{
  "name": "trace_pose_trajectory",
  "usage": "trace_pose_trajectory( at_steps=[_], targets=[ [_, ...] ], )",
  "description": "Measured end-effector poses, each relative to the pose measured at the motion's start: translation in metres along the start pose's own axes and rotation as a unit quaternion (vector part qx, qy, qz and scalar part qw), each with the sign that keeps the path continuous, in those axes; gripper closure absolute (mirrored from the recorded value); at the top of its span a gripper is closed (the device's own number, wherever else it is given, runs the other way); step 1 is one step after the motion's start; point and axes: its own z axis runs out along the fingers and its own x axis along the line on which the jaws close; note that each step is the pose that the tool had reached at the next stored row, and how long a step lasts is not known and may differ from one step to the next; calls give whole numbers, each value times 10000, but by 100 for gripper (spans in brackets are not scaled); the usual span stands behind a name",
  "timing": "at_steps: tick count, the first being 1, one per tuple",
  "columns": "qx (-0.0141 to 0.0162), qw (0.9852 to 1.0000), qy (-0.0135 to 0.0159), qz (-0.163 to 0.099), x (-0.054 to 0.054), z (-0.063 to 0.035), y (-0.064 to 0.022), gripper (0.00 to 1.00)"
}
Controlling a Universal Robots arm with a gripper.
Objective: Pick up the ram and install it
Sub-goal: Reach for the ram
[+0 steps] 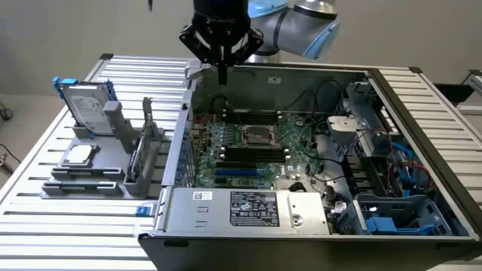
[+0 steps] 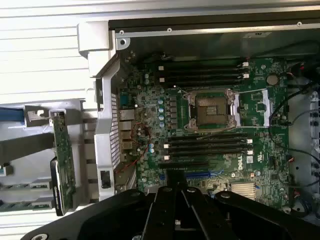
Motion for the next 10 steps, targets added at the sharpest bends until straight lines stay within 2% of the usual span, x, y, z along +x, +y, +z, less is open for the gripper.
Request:
trace_pose_trajectory(
  at_steps=[10],
  targets=[
    [-24,10000,2,1,1,0,0,89]
  ],
)
